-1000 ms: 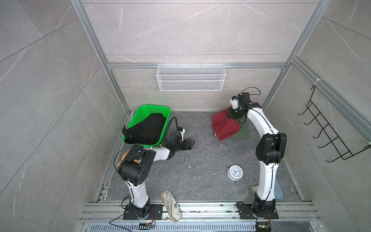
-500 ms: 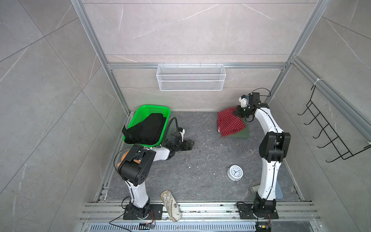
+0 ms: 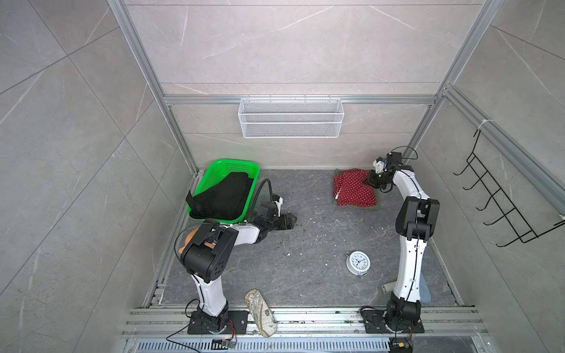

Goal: Fold and stack skirts
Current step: Place the skirt on the skirt.

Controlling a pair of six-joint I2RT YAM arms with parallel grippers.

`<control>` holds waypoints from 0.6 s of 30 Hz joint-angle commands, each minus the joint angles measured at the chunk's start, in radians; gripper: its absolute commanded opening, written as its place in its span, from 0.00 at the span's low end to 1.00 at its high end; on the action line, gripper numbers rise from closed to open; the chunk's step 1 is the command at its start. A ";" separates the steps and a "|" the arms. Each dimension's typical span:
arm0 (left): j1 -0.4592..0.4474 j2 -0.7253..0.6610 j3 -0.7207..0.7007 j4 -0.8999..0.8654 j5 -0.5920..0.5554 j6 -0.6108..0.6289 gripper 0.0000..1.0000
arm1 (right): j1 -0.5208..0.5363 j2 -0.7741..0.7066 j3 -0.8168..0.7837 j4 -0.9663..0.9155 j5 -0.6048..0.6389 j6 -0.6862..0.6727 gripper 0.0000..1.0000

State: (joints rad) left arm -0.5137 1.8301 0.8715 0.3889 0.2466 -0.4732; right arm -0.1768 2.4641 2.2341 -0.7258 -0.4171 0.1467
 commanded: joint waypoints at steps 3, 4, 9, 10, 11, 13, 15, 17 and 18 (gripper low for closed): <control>-0.012 0.024 0.047 0.016 0.028 -0.011 0.85 | -0.030 0.018 0.028 -0.004 -0.058 0.023 0.41; -0.014 0.027 0.050 0.017 0.029 -0.011 0.85 | -0.032 0.007 0.006 0.016 -0.074 0.027 0.58; -0.016 0.035 0.059 0.023 0.037 -0.007 0.85 | -0.035 -0.079 -0.100 0.108 -0.101 0.056 1.00; -0.015 0.037 0.060 0.025 0.039 -0.006 0.85 | -0.034 -0.095 -0.123 0.132 -0.105 0.065 1.00; -0.016 0.037 0.065 0.025 0.042 -0.003 0.85 | -0.034 -0.119 -0.156 0.157 -0.103 0.077 1.00; -0.016 0.039 0.073 0.025 0.046 0.001 0.85 | -0.035 -0.166 -0.223 0.207 -0.107 0.099 1.00; -0.016 0.041 0.078 0.027 0.051 0.006 0.85 | -0.035 -0.211 -0.290 0.254 -0.100 0.129 1.00; -0.016 0.044 0.084 0.028 0.055 0.010 0.85 | -0.033 -0.268 -0.377 0.316 -0.082 0.154 1.00; -0.016 0.046 0.085 0.030 0.058 0.010 0.85 | -0.034 -0.289 -0.409 0.340 -0.078 0.164 1.00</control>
State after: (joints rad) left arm -0.5240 1.8584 0.9245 0.3897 0.2737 -0.4751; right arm -0.2153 2.2745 1.8893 -0.5014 -0.4980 0.2554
